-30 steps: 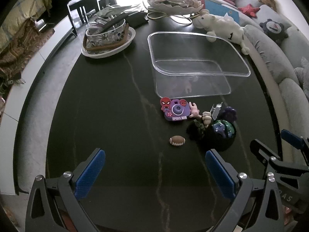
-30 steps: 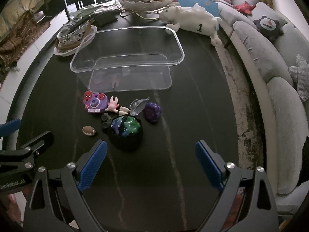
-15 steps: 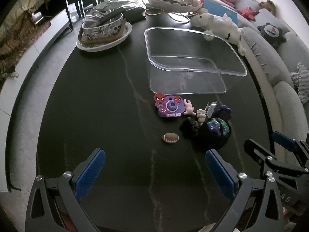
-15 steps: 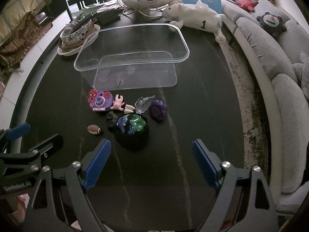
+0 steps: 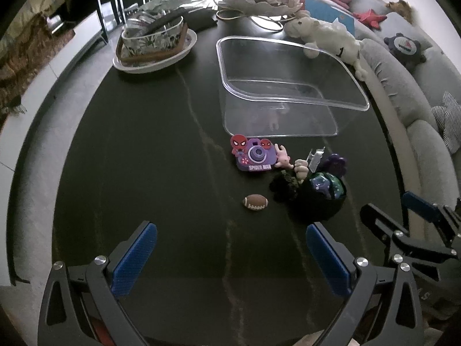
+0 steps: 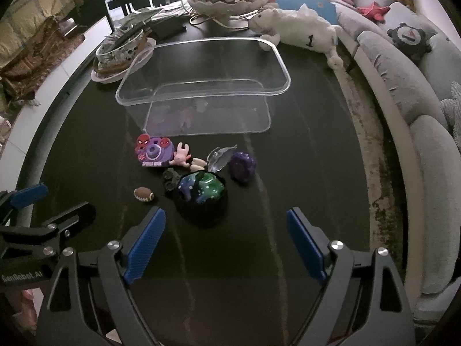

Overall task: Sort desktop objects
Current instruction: 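Move both tools toward the small toys in front of the clear bin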

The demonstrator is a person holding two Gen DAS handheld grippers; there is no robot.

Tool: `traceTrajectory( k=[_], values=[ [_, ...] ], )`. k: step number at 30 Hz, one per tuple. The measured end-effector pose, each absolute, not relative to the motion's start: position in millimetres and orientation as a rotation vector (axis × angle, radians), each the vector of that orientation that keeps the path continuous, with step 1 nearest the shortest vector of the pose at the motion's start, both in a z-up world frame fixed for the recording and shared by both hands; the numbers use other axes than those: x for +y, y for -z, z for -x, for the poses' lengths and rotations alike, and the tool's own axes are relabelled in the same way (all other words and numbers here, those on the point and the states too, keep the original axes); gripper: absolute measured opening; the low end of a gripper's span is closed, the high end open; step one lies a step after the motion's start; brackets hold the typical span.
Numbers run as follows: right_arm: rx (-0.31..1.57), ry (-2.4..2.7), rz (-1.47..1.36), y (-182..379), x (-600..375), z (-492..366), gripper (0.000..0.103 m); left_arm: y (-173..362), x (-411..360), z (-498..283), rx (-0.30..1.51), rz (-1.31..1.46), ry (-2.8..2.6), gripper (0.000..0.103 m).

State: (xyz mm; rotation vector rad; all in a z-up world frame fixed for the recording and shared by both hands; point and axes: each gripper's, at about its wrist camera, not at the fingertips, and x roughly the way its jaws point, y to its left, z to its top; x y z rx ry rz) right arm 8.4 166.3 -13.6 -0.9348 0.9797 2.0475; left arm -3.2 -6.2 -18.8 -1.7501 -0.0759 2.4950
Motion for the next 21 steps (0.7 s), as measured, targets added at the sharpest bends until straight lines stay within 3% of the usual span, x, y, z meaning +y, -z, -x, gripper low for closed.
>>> traceTrajectory(
  k=[4,12,21],
  values=[
    [0.940,-2.058,0.950,14,164,-4,0.086,20,-7,3,-0.081,1.751,-2.495,0.102],
    [0.940,-2.046,0.954,18,166,-4,0.102,16,-11,3,-0.089,1.728,-2.502,0.102],
    [0.938,-2.060,0.939,21,168,-4,0.102,10,-23,3,-0.075,1.683,-2.588,0.102]
  ],
)
